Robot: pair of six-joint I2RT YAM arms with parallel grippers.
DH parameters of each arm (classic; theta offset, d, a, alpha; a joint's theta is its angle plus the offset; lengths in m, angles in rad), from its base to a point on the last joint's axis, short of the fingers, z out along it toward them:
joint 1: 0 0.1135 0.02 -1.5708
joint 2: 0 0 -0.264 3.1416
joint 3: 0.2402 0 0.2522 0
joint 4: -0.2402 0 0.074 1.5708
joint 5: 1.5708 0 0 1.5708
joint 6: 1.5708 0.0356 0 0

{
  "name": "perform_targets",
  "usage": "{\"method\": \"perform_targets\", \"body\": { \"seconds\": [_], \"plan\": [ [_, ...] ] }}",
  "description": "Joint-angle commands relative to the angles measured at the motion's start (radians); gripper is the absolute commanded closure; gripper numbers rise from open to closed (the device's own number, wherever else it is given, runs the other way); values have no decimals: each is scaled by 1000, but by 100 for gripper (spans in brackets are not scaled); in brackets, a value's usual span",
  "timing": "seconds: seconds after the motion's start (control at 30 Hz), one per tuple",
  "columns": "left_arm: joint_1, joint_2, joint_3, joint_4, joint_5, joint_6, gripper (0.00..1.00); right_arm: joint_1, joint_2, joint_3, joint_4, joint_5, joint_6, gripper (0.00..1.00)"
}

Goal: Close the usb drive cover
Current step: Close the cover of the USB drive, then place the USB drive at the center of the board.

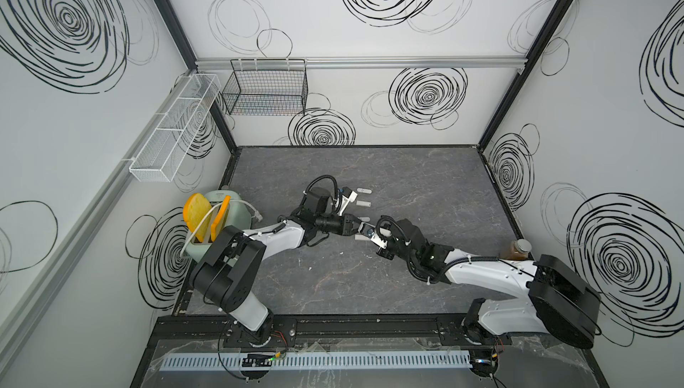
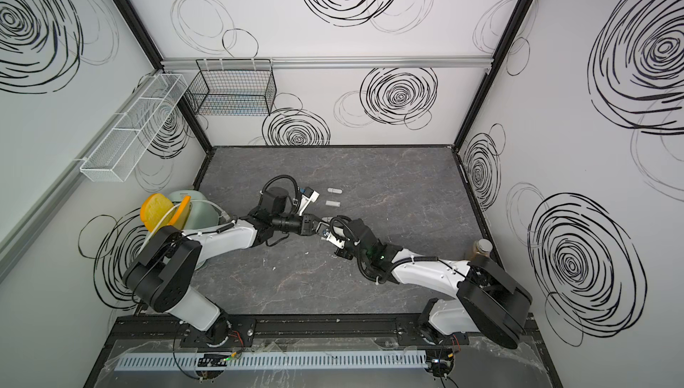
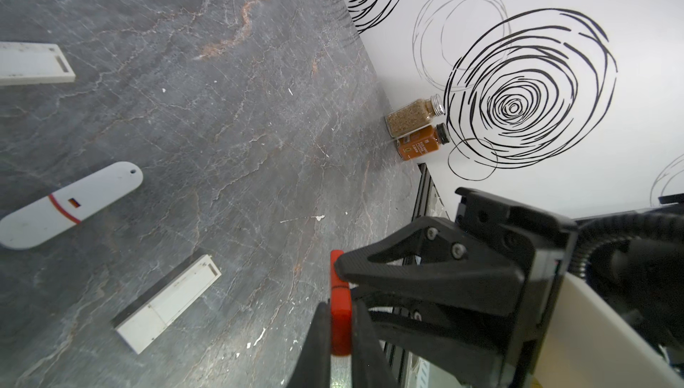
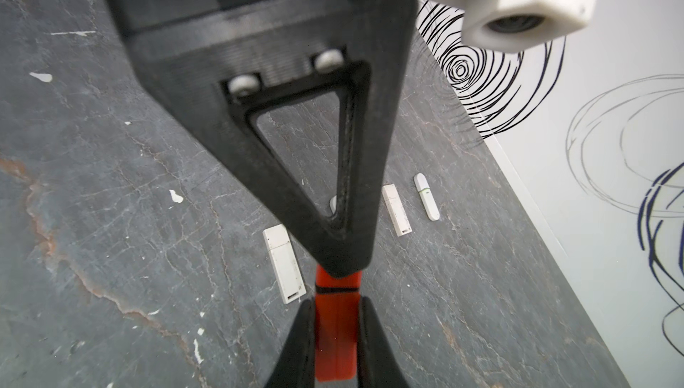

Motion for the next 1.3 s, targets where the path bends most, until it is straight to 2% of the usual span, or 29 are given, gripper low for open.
{"method": "perform_targets", "body": {
  "seconds": [0.0, 0.17, 0.47, 0.63, 0.7, 0.97, 1.03, 1.17, 1.27],
  "plan": [
    [-37, -8, -6, 31, 32, -13, 100, 9, -43, 49, 286, -98, 1, 98],
    [-38, -5, -8, 31, 31, -9, 100, -60, -68, 55, 303, -145, 103, 100],
    [-38, -5, -8, 23, 25, 0, 100, 42, -26, 58, 287, -124, -34, 100],
    [-25, -30, -12, 4, 10, 17, 99, -5, -32, 59, 209, -129, -9, 100],
    [-16, -50, -16, -3, 4, 34, 91, -39, -34, 58, 151, -140, 10, 100],
    [38, -145, -29, -40, -7, 97, 71, -184, -68, 27, -51, -198, 28, 100],
    [57, -161, -28, -56, -23, 130, 61, -200, -75, 29, -93, -215, 11, 99],
    [103, -200, -23, -104, -82, 208, 35, -210, -77, 42, -167, -230, -22, 99],
    [150, -234, -30, -114, -139, 237, 28, -210, -57, 60, -223, -275, -35, 99]
  ]
}}
